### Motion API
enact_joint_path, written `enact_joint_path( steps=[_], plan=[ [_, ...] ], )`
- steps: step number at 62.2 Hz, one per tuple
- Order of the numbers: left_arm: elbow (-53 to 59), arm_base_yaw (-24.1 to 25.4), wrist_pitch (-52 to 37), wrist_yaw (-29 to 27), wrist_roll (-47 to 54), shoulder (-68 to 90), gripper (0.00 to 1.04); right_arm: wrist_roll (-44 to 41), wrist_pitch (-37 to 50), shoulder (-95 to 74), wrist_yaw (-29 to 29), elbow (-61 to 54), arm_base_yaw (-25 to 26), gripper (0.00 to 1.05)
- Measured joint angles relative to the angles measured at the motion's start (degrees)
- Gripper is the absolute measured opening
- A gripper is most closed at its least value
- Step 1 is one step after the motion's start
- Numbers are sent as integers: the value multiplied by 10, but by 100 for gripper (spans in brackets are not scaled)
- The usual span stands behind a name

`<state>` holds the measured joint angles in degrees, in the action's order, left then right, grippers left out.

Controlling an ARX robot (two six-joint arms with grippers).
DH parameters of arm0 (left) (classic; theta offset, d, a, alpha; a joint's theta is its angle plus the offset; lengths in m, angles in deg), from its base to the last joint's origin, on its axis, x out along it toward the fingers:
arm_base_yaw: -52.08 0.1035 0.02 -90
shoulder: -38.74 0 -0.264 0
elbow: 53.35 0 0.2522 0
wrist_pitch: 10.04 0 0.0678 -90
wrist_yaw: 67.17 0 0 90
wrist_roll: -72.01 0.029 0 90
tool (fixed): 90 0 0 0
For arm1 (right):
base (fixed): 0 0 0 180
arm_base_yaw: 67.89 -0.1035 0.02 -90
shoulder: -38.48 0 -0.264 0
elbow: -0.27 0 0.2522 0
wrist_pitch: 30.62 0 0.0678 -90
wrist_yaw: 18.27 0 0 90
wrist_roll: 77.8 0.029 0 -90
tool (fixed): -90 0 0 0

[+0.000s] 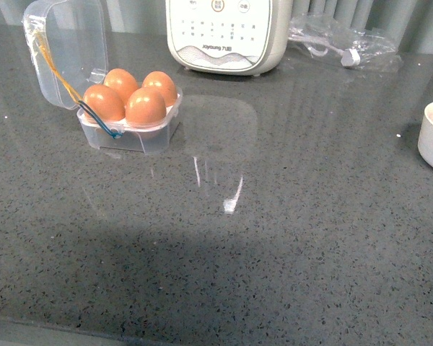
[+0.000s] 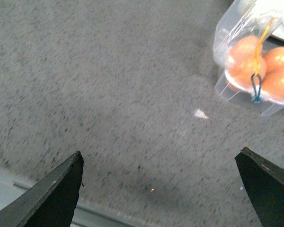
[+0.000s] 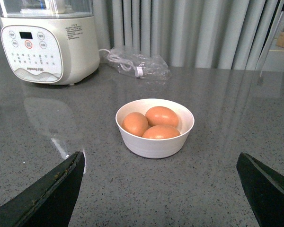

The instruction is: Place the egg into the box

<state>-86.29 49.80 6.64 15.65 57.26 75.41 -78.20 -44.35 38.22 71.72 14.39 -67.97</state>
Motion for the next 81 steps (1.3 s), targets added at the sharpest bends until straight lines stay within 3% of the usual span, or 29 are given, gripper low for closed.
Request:
enact_joint_path(
  steps=[15, 29, 46, 81],
  plan=[
    [-89, 71, -126, 118, 18, 193, 98, 0, 0, 0, 0, 0, 0, 97],
    [-191, 107, -156, 137, 49, 342, 98, 0, 0, 0, 0, 0, 0, 97],
    [-302, 87, -155, 131, 89, 466, 98, 0, 0, 0, 0, 0, 0, 97],
    [-341, 29, -184, 127, 122, 545, 98, 0, 0, 0, 0, 0, 0, 97]
  ],
)
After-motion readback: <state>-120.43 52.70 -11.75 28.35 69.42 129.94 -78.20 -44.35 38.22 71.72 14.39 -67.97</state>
